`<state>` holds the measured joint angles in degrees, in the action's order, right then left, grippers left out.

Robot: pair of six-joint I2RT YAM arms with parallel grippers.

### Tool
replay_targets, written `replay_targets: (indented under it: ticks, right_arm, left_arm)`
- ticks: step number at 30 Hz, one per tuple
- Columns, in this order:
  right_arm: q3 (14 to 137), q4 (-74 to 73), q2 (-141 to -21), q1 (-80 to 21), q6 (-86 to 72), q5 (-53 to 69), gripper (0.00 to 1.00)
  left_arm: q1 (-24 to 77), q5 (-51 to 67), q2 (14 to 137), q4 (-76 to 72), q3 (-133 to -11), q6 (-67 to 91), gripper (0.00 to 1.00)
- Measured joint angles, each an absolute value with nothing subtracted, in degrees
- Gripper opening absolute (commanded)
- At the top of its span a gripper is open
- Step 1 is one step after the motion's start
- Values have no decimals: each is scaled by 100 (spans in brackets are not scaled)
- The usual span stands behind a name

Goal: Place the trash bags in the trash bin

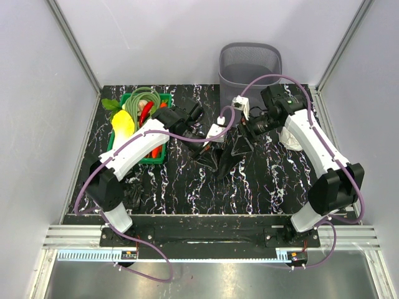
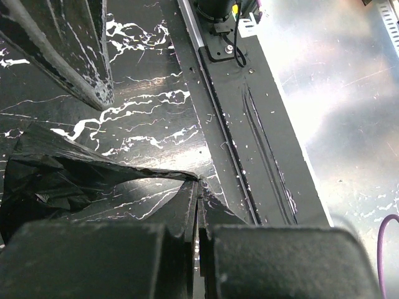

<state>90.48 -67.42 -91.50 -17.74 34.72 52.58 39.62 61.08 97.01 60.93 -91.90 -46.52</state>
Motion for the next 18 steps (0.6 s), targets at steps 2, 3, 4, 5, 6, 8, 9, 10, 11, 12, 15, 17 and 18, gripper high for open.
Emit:
replay_targets:
  ticks: [2,3,4,5,6,8,9,10,11,12,15,17,18]
  right_arm:
    - [9045,-6685,-9150,-1824,3468,5264,79]
    - [9032,-6639,-9150,-1857,3463,5271,79]
    - [9006,-6552,-9150,-1914,3457,5280,78]
    - [8982,-6490,-9150,-1964,3439,5295,78]
    - [8960,-6436,-9150,-2008,3424,5312,78]
    - [8906,-6307,-9150,-2102,3369,5323,77]
    - [8875,-6224,-9146,-2137,3332,5328,75]
    - [8840,-6145,-9144,-2156,3301,5334,71]
    - [8807,-6062,-9142,-2182,3271,5354,68]
    - [8781,-5996,-9142,-2200,3247,5363,61]
    - [8766,-5881,-9142,-2215,3166,5411,23]
    - [8764,-5817,-9142,-2224,3159,5472,9]
    - [8761,-5813,-9142,-2228,3148,5496,4]
  left_arm:
    - [3962,6110,9701,6117,-9190,-4674,0]
    - [3964,6117,9701,6121,-9192,-4678,0]
    - [3964,6123,9701,6130,-9201,-4683,0]
    - [3962,6128,9701,6139,-9218,-4683,0]
    - [3962,6134,9701,6145,-9238,-4687,0]
    - [3962,6156,9701,6163,-9288,-4696,0]
    - [3962,6169,9701,6163,-9299,-4698,0]
    - [3964,6187,9701,6163,-9303,-4700,0]
    - [3964,6195,9701,6163,-9303,-4698,0]
    - [3964,6195,9701,6163,-9303,-4698,0]
    - [3962,6195,9701,6156,-9303,-4687,0]
    - [3962,6191,9701,6117,-9303,-4626,0]
    - [3962,6182,9701,6077,-9303,-4587,0]
